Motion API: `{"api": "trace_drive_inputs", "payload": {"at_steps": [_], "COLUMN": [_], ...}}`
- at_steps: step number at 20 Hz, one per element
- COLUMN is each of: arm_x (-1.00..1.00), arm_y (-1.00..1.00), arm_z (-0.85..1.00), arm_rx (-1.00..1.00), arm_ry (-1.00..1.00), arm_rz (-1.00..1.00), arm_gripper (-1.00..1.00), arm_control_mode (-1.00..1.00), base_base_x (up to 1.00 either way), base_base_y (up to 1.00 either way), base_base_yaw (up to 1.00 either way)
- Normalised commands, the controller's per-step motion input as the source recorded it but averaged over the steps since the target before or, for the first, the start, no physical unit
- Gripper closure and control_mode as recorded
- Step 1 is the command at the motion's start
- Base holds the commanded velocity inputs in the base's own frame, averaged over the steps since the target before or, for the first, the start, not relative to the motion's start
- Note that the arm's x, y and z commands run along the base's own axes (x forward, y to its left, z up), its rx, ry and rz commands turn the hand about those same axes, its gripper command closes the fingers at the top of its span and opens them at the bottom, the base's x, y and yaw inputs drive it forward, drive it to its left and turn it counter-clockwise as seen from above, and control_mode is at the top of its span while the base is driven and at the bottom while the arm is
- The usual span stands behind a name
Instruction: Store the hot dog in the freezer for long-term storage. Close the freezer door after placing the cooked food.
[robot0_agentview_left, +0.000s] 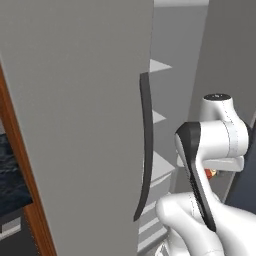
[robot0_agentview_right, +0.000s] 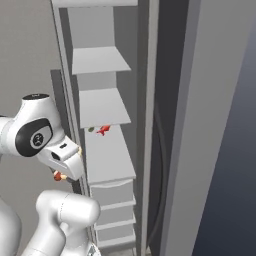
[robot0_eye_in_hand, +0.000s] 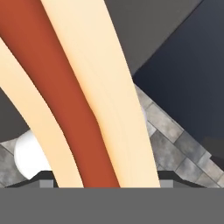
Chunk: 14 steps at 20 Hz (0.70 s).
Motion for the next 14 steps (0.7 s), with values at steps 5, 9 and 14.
{"api": "trace_drive_inputs", "payload": {"at_steps": [5,9,14], "arm_x": [0.00,0.00,0.00], "arm_y": [0.00,0.00,0.00], "arm_z": [0.00,0.00,0.00], "arm_rx": [0.00,0.00,0.00], "arm_ry": [0.00,0.00,0.00], "arm_rz": [0.00,0.00,0.00], "arm_gripper": [1.00,1.00,1.00], "arm_control_mode": [1.00,1.00,1.00], "base_base_x": [0.18,0.25,0.35], "base_base_y": [-0.21,-0.29,-0.34], "base_base_yaw": [0.09,0.14,0.13]}}
